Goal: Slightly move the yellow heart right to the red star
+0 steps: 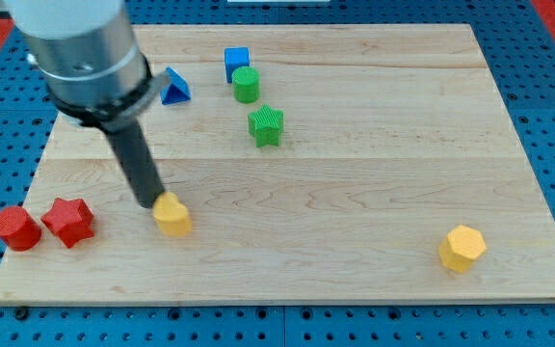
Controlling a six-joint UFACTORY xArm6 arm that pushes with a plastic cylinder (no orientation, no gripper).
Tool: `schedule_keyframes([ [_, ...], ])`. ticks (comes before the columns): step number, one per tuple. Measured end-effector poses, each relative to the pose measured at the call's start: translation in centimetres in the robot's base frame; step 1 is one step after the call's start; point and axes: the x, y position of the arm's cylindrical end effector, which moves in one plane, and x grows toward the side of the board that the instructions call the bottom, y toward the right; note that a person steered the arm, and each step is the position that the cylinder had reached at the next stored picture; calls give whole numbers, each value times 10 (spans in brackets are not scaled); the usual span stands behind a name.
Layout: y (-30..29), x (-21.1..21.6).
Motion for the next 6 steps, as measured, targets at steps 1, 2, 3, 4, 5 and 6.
schedule_keyframes([
  [1,69,8],
  [2,8,4],
  [3,-19,6],
  [4,-21,73],
  [5,54,57],
  [6,41,44],
])
